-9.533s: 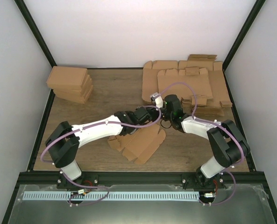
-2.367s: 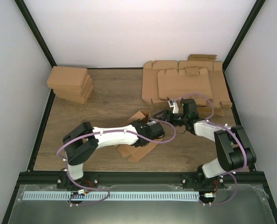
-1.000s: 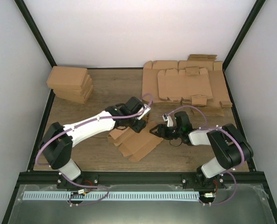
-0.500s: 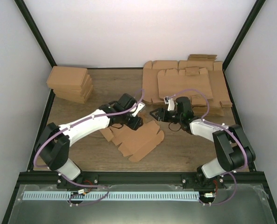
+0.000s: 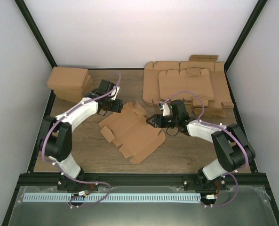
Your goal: Fold the paper box
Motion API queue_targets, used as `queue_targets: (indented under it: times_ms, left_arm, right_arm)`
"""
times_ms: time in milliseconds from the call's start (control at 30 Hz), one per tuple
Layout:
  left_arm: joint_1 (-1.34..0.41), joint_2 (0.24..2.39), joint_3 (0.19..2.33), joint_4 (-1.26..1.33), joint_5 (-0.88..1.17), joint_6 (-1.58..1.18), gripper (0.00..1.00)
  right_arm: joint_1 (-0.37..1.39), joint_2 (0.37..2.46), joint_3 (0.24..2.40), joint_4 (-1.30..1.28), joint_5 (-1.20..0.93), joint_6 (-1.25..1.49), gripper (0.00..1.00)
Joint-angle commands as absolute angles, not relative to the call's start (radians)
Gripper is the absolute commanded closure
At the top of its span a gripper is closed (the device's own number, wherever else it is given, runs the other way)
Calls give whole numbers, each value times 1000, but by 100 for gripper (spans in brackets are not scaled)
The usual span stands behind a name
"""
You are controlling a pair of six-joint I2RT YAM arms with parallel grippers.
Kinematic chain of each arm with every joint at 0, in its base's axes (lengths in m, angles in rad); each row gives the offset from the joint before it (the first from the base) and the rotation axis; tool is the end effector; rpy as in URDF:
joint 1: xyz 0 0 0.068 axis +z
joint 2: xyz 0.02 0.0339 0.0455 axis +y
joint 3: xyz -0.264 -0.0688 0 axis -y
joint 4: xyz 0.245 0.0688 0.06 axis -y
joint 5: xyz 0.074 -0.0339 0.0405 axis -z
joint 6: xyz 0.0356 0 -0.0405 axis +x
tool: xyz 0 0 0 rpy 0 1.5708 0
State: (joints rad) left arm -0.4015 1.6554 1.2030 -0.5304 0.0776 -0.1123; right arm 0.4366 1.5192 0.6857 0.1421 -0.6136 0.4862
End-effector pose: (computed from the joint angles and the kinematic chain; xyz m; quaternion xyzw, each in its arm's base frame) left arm 0.3207 -0.1392 0.2323 0.1489 0.9448 -0.1095 0.2706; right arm 0.2586 0.1433 0.1704 -0.1071 0.8655 0.4254 0.2417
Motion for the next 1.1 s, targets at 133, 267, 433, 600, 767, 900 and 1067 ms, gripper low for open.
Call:
queue_targets:
  times_ms: [133, 267, 433, 600, 767, 900, 1067]
  left_arm:
    - [-384, 1804, 1273, -590, 29, -8, 28]
    - [-362, 1837, 1270, -608, 49, 6, 30]
    - [-349, 1855, 1264, -623, 129, 26, 38]
    - [-351, 1886, 1274, -642, 220, 31, 59]
    - [-366, 1848, 1253, -639, 253, 20, 77]
    - [-426, 1782, 1235, -629, 181, 14, 95]
    - [-596, 1677, 1215, -617, -77, 25, 96]
  right_arm:
    - [475, 1485, 644, 84, -629, 431, 43]
    - [489, 1474, 611, 66, -660, 426, 43]
    - [514, 1445, 555, 64, -681, 449, 43]
    - [520, 1467, 515, 87, -705, 467, 44]
    - [529, 1494, 473, 139, -704, 503, 44]
    - [532, 1539, 469, 168, -705, 516, 46]
    - [534, 1547, 457, 203, -678, 543, 49]
